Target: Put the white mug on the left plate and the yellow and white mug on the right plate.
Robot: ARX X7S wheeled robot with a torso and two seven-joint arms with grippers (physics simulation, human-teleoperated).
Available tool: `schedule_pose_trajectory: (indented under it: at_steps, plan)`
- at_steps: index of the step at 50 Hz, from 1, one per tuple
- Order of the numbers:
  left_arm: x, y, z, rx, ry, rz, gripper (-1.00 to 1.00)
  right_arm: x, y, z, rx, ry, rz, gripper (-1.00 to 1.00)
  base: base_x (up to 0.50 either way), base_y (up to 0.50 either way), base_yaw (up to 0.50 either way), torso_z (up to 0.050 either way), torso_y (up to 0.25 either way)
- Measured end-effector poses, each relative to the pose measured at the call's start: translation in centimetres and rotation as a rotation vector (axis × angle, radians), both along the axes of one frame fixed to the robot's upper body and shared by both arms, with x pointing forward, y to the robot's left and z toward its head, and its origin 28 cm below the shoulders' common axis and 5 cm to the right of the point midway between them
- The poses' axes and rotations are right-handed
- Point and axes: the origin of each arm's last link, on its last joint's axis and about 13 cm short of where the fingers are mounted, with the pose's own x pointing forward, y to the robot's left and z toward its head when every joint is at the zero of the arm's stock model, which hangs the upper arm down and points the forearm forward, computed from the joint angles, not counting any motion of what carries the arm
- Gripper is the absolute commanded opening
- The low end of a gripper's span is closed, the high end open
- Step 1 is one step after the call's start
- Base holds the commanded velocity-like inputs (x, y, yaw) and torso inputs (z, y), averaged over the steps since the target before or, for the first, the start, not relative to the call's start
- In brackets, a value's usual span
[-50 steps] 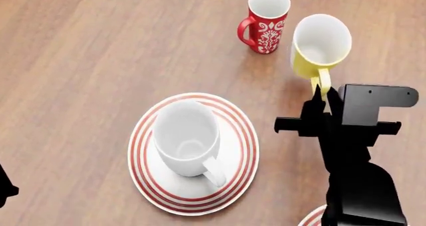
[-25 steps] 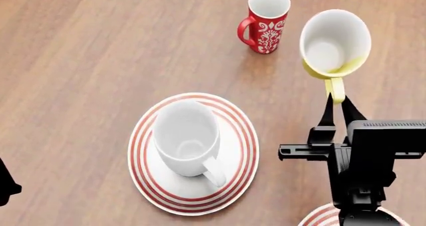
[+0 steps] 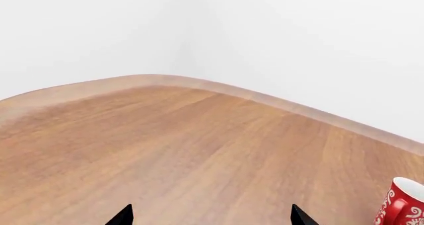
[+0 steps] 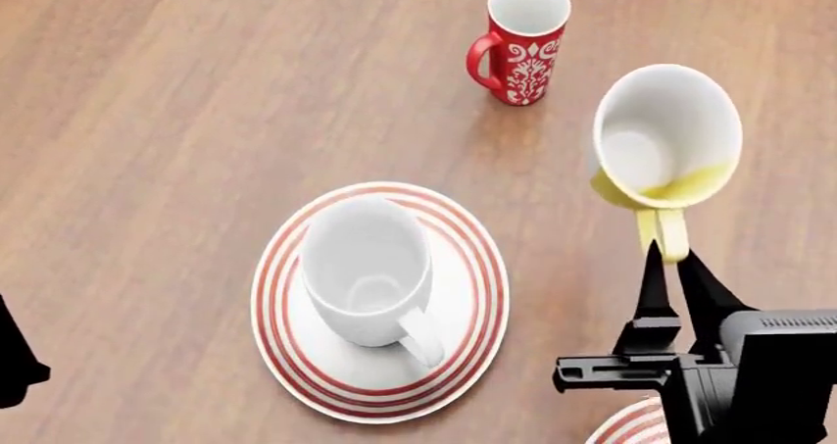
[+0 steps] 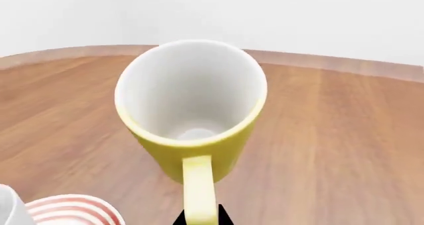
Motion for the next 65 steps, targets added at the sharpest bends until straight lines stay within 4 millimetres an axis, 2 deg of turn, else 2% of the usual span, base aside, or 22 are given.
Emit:
schedule_pose_trajectory:
  at_steps: [11, 33, 49, 65]
  plan:
    - [-0.1, 0.0, 0.2, -0.004, -0.003, 0.003, 1.00, -3.0, -0.4, 0.4, -0.023, 0.090, 0.015, -1.00, 0.00, 0.00, 0.00, 0.000, 0.000]
    - [-0.1, -0.6, 0.4, -0.006, -0.003, 0.002, 1.00, -11.1, -2.1, 2.5, -0.107, 0.168, -0.030, -1.00, 0.00, 0.00, 0.00, 0.000, 0.000]
    - [-0.1, -0.7, 0.5, -0.006, -0.005, -0.001, 1.00, -16.1, -2.9, 1.9, -0.097, 0.163, -0.047, -1.00, 0.00, 0.00, 0.00, 0.000, 0.001]
    - [0.0, -0.6, 0.5, -0.006, -0.005, -0.005, 1.00, -19.5, -2.9, 0.5, -0.087, 0.181, -0.049, -1.00, 0.00, 0.00, 0.00, 0.000, 0.000]
